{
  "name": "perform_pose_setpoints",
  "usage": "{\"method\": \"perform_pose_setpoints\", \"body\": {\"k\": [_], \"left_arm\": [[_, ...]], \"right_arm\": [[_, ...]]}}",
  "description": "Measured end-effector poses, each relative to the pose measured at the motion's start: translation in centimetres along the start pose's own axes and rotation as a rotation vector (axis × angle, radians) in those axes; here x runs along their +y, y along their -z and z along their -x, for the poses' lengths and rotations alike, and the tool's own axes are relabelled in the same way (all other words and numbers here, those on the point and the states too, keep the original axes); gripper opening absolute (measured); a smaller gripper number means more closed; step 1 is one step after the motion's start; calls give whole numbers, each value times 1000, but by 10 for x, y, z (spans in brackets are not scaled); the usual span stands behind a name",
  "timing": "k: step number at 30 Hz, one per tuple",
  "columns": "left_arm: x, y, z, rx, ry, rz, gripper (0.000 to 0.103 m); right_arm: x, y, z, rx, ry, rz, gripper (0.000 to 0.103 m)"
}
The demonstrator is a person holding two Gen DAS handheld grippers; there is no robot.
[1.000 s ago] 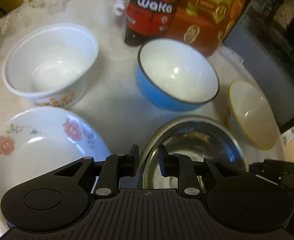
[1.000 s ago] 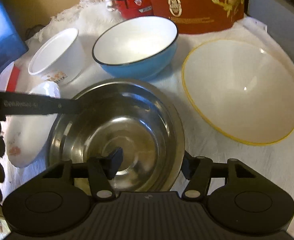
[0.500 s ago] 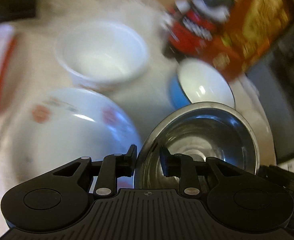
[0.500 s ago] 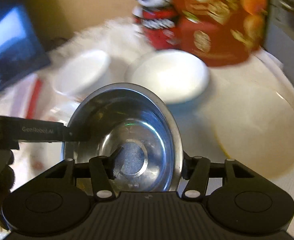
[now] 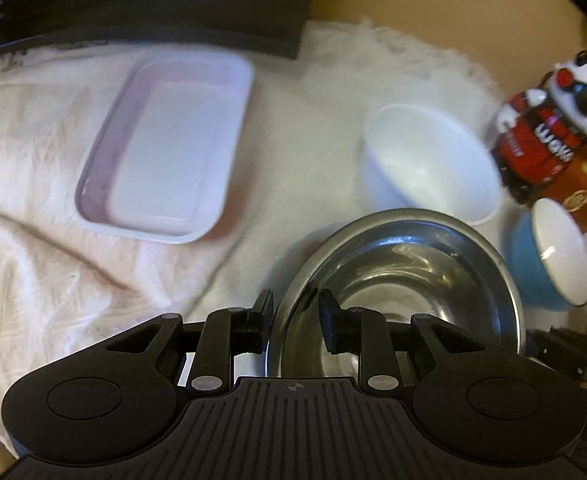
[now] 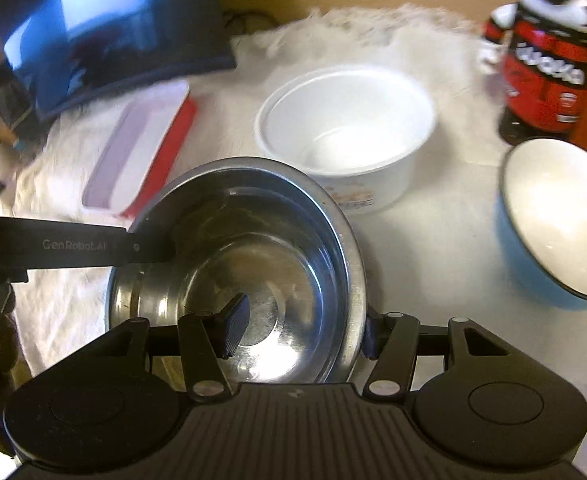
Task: Organize plates and bowls
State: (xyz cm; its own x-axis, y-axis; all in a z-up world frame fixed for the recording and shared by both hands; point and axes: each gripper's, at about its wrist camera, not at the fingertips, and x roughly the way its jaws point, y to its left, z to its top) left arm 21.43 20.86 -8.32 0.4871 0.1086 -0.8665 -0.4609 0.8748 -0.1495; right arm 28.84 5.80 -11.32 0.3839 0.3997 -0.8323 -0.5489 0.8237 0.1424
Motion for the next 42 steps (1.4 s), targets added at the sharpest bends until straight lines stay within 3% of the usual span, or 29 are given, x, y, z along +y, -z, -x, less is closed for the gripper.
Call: {"method": "perform_pose_setpoints", "body": {"k": [5,7,9,13,17,21,24,33,42], "left_arm": [[8,-1,-8,-20,7,-37,24],[6,1,-8,-27,-30,-80,27],[5,6,-9,-30,-61,-128,38],[13,6,-15,-15,-43,-122,45],[28,4,-29,47,19,-17,48],[41,5,-48,121,113,84,43],[43,9,-53,140,200,128,46],[18,6,-55,177,117,60,47],[-14,9,-62,213,177,15,47]], "right_arm": [[2,2,-5,-17,40,54,56],[2,4,-1,-38,57,76,56],[3,1,2,-73,85,98,56],[-3,0,6,-134,154,96,57],[-17,-1,-12,-58,136,8,57],[-30,3,-31,66,29,-95,57],[-27,5,-33,83,-10,-100,60],[-28,7,-24,103,-9,-111,61],[-55,20,-6,84,25,-169,61]]}}
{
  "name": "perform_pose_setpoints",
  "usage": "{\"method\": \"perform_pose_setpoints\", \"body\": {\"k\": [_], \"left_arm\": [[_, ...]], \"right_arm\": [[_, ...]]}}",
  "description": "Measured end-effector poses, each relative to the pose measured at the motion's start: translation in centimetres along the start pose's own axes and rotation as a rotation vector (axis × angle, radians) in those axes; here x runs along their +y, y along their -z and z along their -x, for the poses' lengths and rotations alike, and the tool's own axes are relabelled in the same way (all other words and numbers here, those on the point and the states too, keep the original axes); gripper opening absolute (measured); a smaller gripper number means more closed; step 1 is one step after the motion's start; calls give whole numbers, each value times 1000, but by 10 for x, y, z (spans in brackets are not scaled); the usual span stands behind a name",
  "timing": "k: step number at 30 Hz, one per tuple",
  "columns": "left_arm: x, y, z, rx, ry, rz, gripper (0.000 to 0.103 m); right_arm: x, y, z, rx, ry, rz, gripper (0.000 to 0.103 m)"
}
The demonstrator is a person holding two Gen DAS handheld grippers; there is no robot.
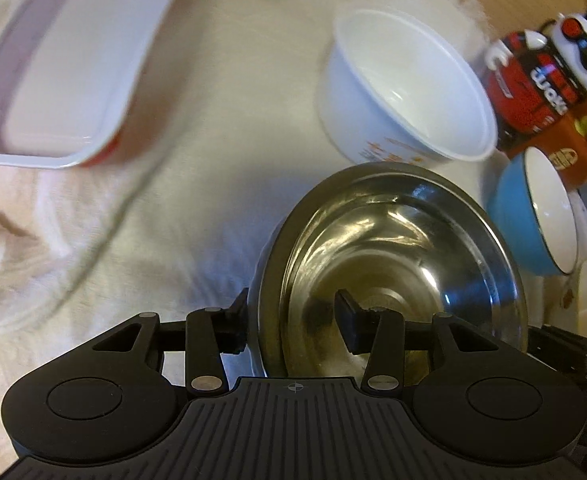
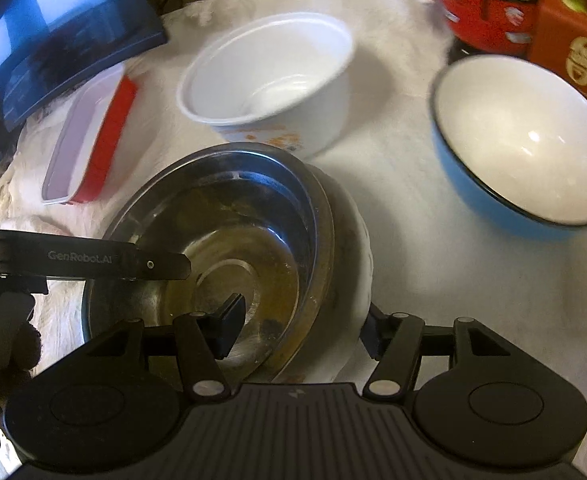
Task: Organize plates and bowls
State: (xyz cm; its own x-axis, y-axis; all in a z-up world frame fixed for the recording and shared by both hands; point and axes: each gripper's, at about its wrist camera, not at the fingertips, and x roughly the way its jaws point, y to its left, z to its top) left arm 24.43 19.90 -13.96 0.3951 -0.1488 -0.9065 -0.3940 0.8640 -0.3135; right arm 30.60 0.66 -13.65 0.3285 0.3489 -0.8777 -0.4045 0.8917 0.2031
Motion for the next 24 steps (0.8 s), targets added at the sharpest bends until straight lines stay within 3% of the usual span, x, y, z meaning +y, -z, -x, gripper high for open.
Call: {"method": "perform_pose_setpoints", "body": {"k": [5,17,20,24], "left_arm": [[-12,1,-2,-3,-22,-50,47],[3,9,8,-19,29,4,43],[3,8,19,-62,2,-5,41],[0,4,44,-162,-91,-16,43]], "right_arm": [[-5,8,-3,-4,20,-19,61],[-5,10,1,-30,32,15,61],[-1,11,14,-84,73,55,61],[-3,12,44,-166,145,110,61]]}}
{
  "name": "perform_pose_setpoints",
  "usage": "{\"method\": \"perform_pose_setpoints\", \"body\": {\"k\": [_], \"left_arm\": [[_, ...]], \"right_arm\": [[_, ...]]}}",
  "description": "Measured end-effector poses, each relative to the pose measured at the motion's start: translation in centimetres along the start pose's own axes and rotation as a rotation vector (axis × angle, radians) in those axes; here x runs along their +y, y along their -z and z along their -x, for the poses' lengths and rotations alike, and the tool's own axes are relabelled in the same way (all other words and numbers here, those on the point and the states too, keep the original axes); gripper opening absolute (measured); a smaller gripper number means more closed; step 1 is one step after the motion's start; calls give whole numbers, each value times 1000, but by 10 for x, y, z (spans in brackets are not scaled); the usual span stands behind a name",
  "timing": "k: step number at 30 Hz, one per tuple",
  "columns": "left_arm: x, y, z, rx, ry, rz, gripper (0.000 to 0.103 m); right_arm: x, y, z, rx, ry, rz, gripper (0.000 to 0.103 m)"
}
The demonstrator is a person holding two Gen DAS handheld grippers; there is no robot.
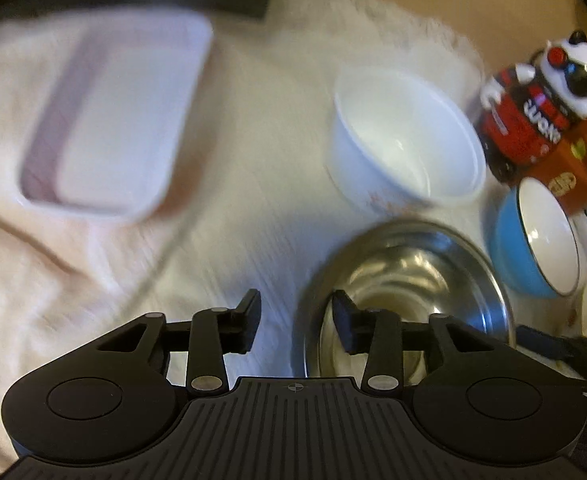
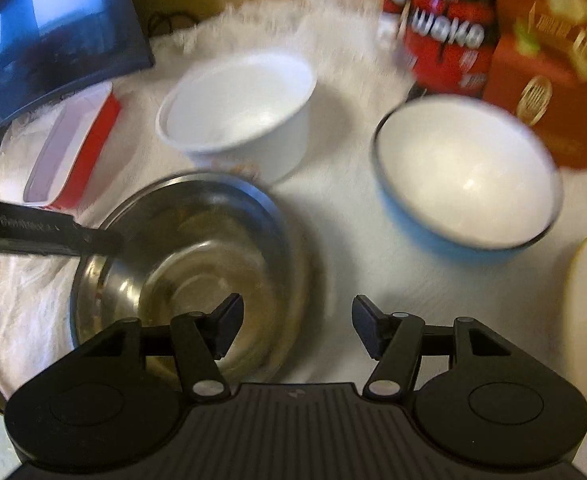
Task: Organize plates and bowls
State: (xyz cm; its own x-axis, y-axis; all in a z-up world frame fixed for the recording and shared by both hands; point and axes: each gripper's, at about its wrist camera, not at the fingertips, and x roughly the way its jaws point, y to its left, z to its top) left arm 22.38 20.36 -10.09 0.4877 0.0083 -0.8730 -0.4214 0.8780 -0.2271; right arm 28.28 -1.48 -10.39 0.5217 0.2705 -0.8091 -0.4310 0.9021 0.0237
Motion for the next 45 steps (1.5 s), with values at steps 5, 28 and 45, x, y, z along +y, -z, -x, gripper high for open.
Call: {"method": "perform_pose_setpoints", "body": {"k": [5,28,45], "left_arm": [[-15,-9,33,-120,3,-25,42],[-258,71,-49,120,387,-233,42],[-283,76,-101,213,382,-159,20]], "right_arm": [[-34,0,54,-121,26,-28,68],[-215,91,98,-130,288,-255,73],[-259,62,12,62,107,-291,43]]}}
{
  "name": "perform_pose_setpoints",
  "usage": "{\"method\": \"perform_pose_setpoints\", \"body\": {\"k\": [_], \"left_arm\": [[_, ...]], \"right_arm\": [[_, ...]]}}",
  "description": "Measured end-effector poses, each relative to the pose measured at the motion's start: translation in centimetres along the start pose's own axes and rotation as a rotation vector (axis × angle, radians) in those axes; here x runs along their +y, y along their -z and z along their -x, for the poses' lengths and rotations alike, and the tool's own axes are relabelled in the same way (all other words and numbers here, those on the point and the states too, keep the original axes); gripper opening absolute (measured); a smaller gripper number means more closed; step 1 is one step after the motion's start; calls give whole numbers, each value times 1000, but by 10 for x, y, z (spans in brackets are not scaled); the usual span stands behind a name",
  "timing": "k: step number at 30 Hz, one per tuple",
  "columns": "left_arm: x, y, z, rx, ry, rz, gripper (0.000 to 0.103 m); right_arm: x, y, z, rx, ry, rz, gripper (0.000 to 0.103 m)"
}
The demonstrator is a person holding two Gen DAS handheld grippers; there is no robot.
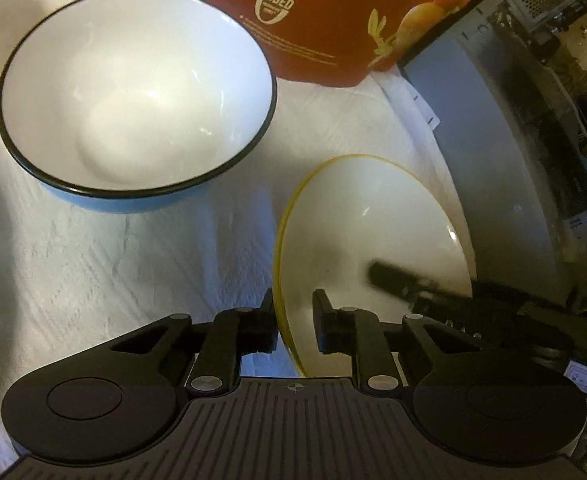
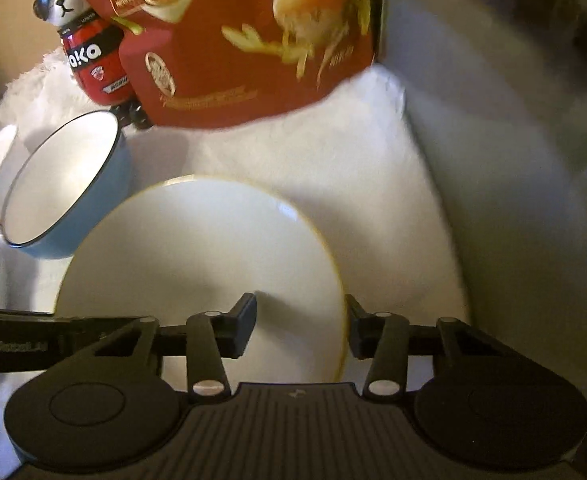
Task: Organize plates and bowls
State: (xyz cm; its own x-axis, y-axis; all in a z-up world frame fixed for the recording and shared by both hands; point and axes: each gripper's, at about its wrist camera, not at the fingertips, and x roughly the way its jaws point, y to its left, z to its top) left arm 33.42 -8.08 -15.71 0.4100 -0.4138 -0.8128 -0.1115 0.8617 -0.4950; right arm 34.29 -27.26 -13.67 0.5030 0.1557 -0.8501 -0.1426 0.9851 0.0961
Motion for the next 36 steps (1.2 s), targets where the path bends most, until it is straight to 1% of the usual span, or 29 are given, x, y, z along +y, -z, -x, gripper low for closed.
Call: {"method": "perform_pose_setpoints", "body": {"k": [3,4,7,9,12,14,16,19,21,24,30,33,36], "left_arm": [[1,1,3,21,8,7,20],[2,3,7,33,-3,2,21],[3,13,24,40,-41,-42,21],[7,19,38,33,-80,-76,21],[17,28,59,19,-149,-100,24],[30,33,72,11,-182,-88,24],[42,35,80,8,-192,-55,24],[58,36,87,-3,-207,-21,24],[66,38,88,-2,-215,-1,24],[72,39,88,15,-191,15,24],[66,39,91,47,-169,-32,24],[64,40,96,48,-170,-63,24],[63,40,94,46,-160,-72,25]], "right_arm": [[8,7,4,7,3,13,43],[11,9,6,12,-14,16,43],[25,19,12,31,-67,24,43],[39,24,15,40,-97,39,43],[63,30,19,42,-150,63,44],[79,32,19,43,-184,84,44],[93,35,16,53,-204,96,44],[104,39,6,86,-222,90,44],[110,42,2,91,-217,91,44],[120,45,4,52,-170,122,46],[111,47,2,50,-161,55,46],[108,51,4,38,-150,51,46],[108,53,4,31,-141,45,46]]}}
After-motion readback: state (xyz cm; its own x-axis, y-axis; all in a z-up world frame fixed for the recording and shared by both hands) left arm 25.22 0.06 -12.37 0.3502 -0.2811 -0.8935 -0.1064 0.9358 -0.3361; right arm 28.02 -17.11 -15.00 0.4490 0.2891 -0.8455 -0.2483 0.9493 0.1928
